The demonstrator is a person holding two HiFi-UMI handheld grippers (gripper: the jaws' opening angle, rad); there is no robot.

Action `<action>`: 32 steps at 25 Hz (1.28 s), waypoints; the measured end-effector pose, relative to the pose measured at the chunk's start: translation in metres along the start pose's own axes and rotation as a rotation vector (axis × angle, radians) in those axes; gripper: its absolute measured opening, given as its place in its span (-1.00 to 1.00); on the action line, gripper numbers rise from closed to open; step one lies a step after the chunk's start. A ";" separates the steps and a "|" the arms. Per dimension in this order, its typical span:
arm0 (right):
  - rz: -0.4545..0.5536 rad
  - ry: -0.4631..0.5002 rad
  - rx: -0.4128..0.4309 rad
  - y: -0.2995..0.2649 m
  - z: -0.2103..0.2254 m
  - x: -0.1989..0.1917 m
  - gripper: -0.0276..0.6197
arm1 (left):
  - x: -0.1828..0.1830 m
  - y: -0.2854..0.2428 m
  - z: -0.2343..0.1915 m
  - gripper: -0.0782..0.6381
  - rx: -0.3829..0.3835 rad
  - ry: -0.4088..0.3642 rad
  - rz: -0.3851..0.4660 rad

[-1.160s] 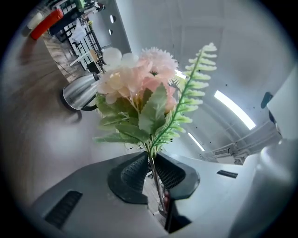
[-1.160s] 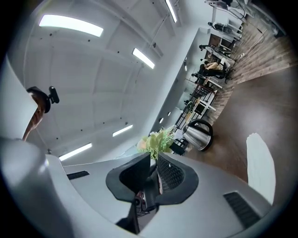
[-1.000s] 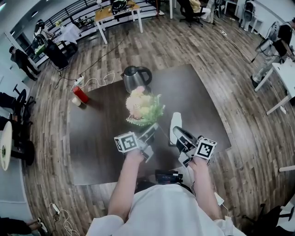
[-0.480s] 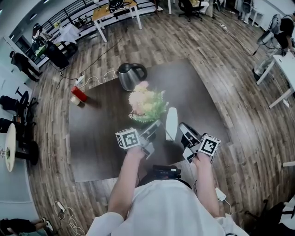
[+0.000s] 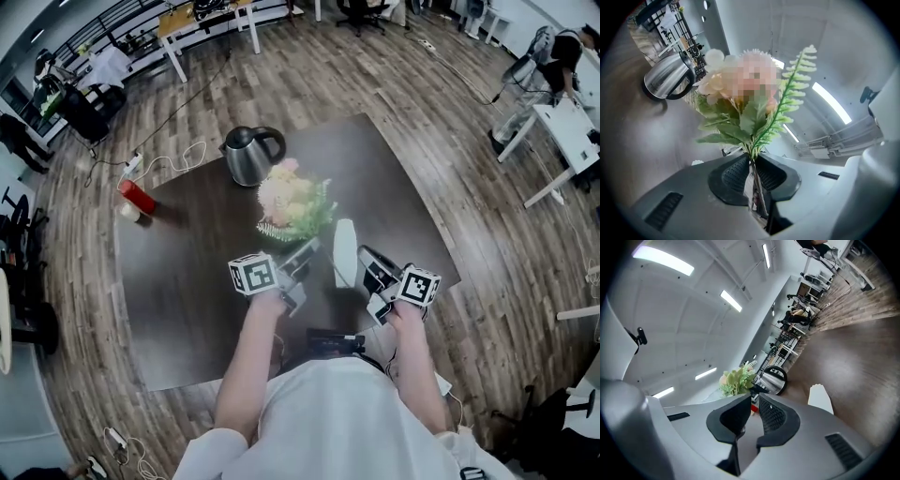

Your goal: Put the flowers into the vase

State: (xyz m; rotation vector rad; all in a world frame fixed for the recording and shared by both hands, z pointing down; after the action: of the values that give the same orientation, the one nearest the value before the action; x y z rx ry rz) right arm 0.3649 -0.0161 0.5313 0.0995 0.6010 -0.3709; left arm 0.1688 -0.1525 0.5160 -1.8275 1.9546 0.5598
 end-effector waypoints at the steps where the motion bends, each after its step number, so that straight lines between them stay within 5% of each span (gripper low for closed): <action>1: -0.012 0.004 -0.031 -0.001 0.003 -0.001 -0.83 | 0.002 0.002 -0.003 -0.64 -0.006 -0.001 -0.005; 4: -0.049 0.023 -0.139 0.004 0.013 -0.002 -0.81 | 0.008 0.003 -0.009 -0.64 -0.027 -0.005 -0.018; 14: -0.307 0.050 -0.415 -0.019 0.079 -0.019 -0.15 | 0.022 0.004 -0.053 -0.64 -0.010 0.043 -0.018; 22: -0.528 0.044 -0.468 -0.044 0.124 -0.024 0.02 | 0.023 -0.011 -0.070 -0.64 0.067 0.076 0.012; 32: -0.645 -0.032 -0.424 -0.069 0.142 -0.045 0.06 | 0.030 -0.020 -0.081 -0.64 0.114 0.077 0.026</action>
State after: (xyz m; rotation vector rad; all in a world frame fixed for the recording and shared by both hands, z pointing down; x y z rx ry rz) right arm 0.3812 -0.0942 0.6751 -0.5186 0.6603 -0.8563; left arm 0.1856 -0.2232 0.5675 -1.7795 2.0194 0.3825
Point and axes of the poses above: the fingertips, and each gripper's own axes: y backward along the fingers, z to its right, x out of its top, the point moved 8 cm from there along y, backward along the fingers, and after that the axes turned 1 degree about -z, right-handed, at the moved point
